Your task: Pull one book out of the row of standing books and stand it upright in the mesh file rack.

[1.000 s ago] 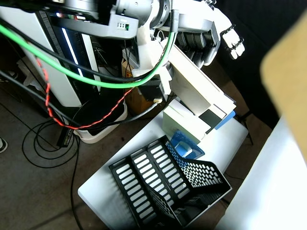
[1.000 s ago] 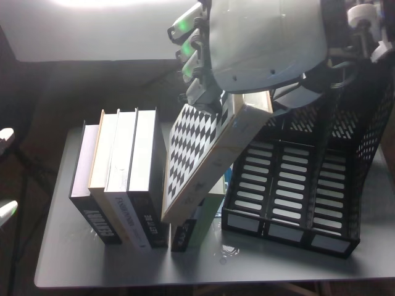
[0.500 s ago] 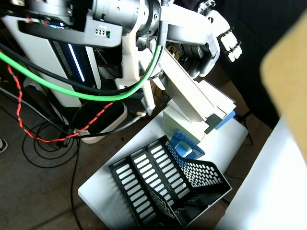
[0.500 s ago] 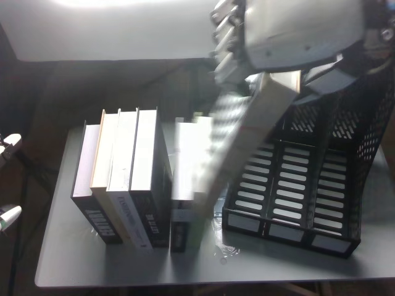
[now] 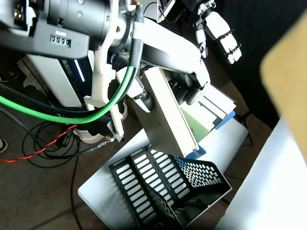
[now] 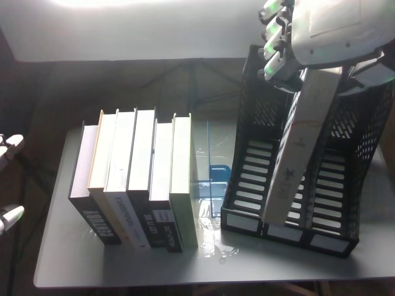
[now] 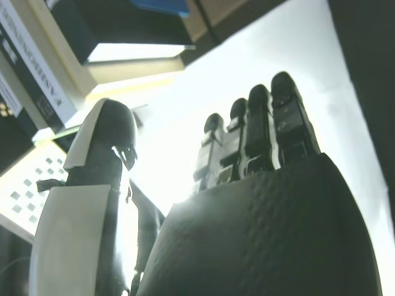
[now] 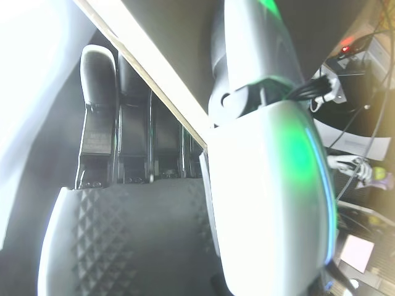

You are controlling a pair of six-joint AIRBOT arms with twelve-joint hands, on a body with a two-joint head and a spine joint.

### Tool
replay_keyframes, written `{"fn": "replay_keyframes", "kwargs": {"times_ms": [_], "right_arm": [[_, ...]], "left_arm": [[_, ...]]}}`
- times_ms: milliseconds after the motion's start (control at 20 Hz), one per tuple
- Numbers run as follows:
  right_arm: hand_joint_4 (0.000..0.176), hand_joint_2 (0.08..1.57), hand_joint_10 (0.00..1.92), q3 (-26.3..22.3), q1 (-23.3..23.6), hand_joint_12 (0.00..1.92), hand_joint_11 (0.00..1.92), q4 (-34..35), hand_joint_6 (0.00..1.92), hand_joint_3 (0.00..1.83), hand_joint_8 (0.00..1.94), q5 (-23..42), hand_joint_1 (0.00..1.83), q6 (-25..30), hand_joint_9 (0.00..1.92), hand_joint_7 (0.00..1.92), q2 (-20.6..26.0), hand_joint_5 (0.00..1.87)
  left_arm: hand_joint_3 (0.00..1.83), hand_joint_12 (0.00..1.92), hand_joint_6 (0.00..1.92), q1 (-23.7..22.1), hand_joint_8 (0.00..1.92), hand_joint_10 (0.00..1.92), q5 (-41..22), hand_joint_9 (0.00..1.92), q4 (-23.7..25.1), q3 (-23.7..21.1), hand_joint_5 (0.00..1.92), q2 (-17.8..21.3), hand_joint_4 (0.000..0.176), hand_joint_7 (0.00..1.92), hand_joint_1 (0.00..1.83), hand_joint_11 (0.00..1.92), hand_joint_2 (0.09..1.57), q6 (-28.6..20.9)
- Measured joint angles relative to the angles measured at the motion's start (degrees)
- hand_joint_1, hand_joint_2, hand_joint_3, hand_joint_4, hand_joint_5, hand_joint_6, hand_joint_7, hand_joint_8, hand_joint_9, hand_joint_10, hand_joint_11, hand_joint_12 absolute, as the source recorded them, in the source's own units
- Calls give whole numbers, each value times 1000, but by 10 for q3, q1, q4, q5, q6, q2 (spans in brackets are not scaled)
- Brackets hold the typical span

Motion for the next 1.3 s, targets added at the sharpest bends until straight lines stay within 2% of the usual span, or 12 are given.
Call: {"fn": "replay_keyframes", "kwargs": {"times_ms": [50,150,200,400,500,600,650,750,850,1050,1200,1300], "right_arm": [[0,1261,1647,9,-13,1900,421,-10,1434,9,1423,-3,1324,1,622,692,-10,688],[0,1250,1483,25,-34,1826,516,-38,1312,0,1462,-5,1159,5,640,718,-36,766],[0,1280,1542,35,-40,1877,484,-44,1330,4,1595,-9,1137,13,566,648,-48,734],[0,1306,1676,74,-66,1921,420,-101,1367,4,1678,-42,1121,37,459,565,-99,733],[0,1288,1652,91,-73,1921,395,-154,1317,0,1632,-52,1139,63,459,594,-118,766],[0,1306,1816,105,-78,1921,296,-216,1310,0,1572,-65,1295,98,453,580,-133,772],[0,1311,1796,112,-80,1921,303,-237,1373,0,1574,-70,1298,111,462,581,-139,721],[0,1245,1646,134,-86,1882,417,-280,1210,0,1427,-78,1334,145,609,756,-158,764],[0,1270,1726,155,-90,1914,416,-315,1211,4,1527,-89,1328,183,591,734,-176,661],[0,1182,1536,182,-90,1757,313,-329,1128,0,1110,-106,1357,193,676,950,-200,818],[0,1231,1649,206,-90,1784,200,-346,1238,1,1264,-114,1336,196,585,832,-228,759],[0,1228,1639,222,-90,1821,270,-346,1233,0,1259,-117,1336,197,596,806,-244,787]], "left_arm": [[0,0,3,0,0,0,0,0,2,0,14,0,69,0,746,0,1301,0],[0,0,0,0,0,0,0,0,5,0,2,-1,78,0,742,0,1304,0],[0,0,0,0,0,0,1,0,5,0,0,-1,84,0,740,0,1304,0],[0,0,0,-1,0,0,2,0,4,-1,0,-1,87,0,716,0,1307,0],[2,0,0,-1,0,0,3,0,3,-1,0,-5,94,0,691,0,1313,0],[5,0,0,-1,0,0,4,0,7,-1,0,-6,89,0,690,0,1319,0],[7,0,0,-1,0,0,4,0,8,-1,0,-6,99,0,669,0,1326,0],[12,0,0,-1,0,0,4,0,8,0,0,-6,94,0,633,0,1339,-2],[5,0,0,-1,0,0,6,0,8,0,0,-8,98,0,671,0,1333,-2],[0,0,0,-1,0,0,10,0,9,1,0,-13,89,0,717,0,1324,-4],[1,0,0,-1,0,0,15,0,13,1,0,-16,84,0,710,0,1329,-6],[1,0,0,-1,0,0,13,0,16,3,0,-16,94,0,697,0,1329,-7]]}}
